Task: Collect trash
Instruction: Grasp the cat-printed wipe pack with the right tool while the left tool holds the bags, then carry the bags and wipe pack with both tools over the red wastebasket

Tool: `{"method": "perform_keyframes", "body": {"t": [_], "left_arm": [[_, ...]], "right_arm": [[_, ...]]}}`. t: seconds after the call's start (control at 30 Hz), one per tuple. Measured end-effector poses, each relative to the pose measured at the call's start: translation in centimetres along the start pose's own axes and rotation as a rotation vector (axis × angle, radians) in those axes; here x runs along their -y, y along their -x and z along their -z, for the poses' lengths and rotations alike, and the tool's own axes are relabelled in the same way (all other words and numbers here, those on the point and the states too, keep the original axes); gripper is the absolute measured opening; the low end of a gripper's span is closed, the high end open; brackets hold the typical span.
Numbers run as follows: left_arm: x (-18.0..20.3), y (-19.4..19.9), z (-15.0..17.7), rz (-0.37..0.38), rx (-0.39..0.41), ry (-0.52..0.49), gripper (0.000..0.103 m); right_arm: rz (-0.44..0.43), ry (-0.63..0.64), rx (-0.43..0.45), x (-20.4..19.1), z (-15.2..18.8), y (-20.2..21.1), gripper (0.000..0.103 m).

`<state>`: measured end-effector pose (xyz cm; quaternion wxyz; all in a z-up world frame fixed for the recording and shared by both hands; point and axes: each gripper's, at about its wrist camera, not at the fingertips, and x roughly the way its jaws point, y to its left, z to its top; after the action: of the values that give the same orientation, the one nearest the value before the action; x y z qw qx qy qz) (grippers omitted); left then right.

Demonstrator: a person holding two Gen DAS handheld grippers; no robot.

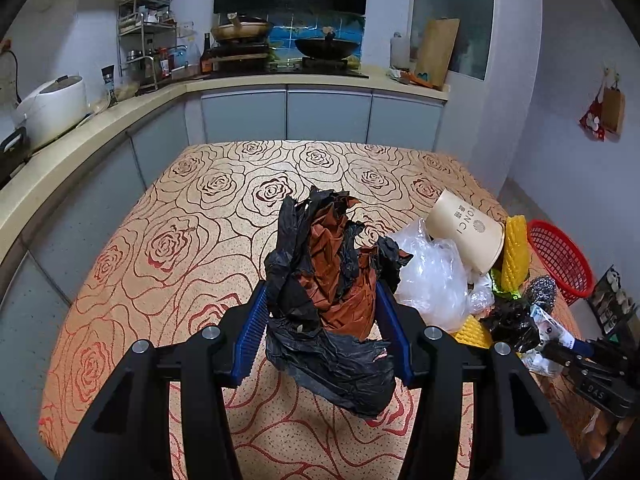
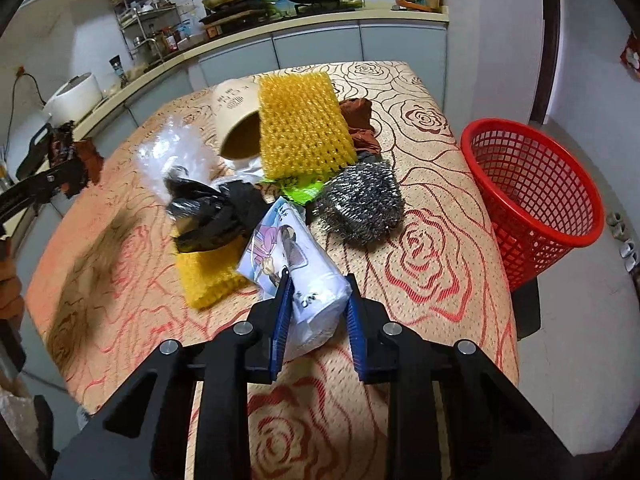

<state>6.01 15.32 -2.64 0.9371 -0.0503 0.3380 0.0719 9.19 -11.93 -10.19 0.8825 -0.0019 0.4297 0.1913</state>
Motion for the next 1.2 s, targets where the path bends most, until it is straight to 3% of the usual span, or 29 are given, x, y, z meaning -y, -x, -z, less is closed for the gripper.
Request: {"method": "perform_keyframes", "body": {"t": [0.27,0.6,1.2], "left_arm": [[0.1,0.7,-0.1,0.003,0.017,-0.005,0.051],[1.2,1.4,-1.2,0.027,0.050,-0.020,0.051],[7.0,0.8,-5.9,0.114,0.140,-0.088,0.051]], "right_arm": [[0.001,0.001,0.035,-0.1,0.2,3.0,0.024],[-0.008,0.010,0.196,-0.4,-2.7,9.0,0.024],[0.081,-0.114,0.315,5.0,-7.4,9.5,0.024]]}}
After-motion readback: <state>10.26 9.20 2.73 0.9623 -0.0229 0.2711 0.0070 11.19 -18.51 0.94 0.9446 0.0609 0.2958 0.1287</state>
